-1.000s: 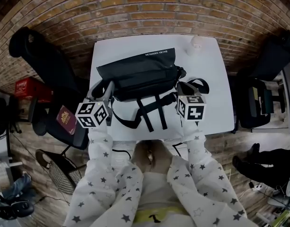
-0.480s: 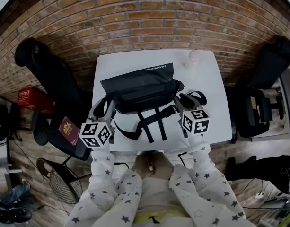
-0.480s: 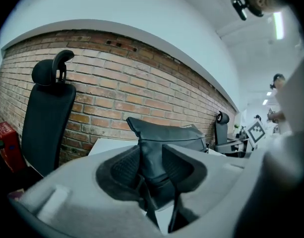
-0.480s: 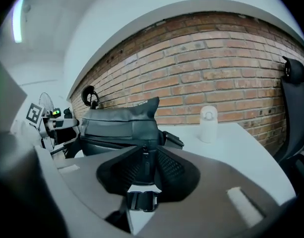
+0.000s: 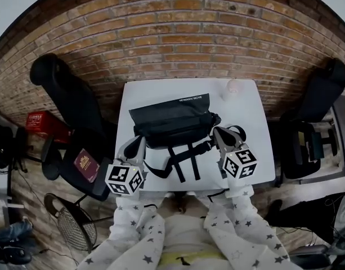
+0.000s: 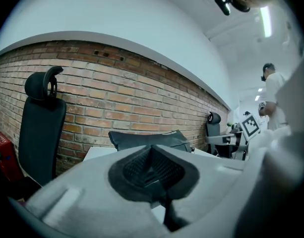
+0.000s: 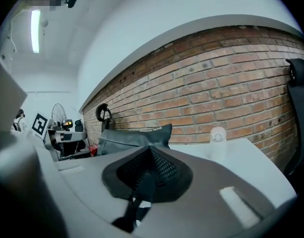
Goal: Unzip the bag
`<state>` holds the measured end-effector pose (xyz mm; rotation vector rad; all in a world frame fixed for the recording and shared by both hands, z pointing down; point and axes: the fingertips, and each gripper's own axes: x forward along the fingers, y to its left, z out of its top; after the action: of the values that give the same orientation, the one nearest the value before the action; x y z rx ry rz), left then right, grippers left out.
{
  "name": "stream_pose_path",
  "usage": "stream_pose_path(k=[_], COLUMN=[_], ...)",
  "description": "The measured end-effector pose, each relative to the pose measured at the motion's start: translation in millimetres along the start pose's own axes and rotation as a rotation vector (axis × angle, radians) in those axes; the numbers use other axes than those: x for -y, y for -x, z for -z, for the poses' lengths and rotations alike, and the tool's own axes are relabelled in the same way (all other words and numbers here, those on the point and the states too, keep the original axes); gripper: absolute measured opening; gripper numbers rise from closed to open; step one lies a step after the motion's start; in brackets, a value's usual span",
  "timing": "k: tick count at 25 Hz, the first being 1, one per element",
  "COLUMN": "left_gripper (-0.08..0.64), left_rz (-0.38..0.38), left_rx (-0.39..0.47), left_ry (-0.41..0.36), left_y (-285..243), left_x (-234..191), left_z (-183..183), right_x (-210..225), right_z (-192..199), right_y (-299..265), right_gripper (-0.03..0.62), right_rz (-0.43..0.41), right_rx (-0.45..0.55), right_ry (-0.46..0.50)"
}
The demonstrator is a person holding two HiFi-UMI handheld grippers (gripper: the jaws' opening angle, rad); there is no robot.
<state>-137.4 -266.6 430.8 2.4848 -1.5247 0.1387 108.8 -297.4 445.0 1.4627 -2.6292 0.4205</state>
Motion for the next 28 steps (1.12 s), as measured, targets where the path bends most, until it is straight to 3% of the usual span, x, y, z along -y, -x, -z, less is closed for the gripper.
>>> stream_pose_path(k=[14, 28], left_gripper=[-0.002, -0.002], left_rz=[-0.034, -0.084], left_rx=[0.093, 0.181], left_ry=[-0.051, -0.071], left_y=[20.1, 30.0], left_x=[7.7, 6.4], left_z=[-44.9, -84.0], right_x=[-21.5, -24.8], right_z=[-69.8, -110.7], right_y=[21.6, 33.9], right_gripper=[0.008, 0.008], right_rz=[-0.056, -0.041], right_rx=[0.214, 0.319], right_ry=[0.013, -0.009])
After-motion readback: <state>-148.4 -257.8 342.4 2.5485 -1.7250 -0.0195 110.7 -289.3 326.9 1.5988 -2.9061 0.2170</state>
